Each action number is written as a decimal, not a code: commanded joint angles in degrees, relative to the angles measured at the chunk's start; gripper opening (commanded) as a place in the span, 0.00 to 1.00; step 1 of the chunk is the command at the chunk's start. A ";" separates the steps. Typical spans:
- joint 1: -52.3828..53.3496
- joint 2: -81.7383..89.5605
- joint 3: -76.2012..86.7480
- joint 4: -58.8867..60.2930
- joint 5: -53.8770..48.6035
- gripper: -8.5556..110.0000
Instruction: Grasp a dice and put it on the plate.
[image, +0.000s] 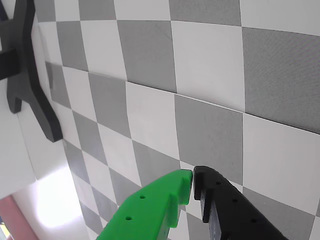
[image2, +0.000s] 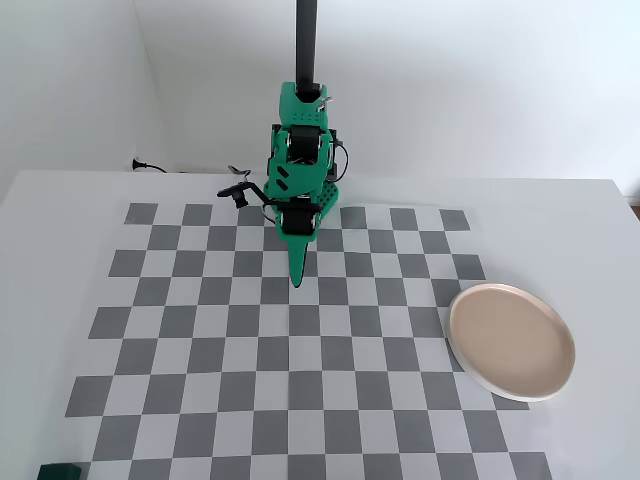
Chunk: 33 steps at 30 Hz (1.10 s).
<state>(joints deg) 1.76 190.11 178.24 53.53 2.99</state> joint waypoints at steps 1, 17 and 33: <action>-0.26 1.05 -0.97 0.09 -1.32 0.04; -0.44 1.05 -0.97 0.00 -1.49 0.04; 3.34 0.88 -1.14 -3.87 -21.09 0.04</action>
<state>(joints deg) 4.66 190.11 178.24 50.45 -11.95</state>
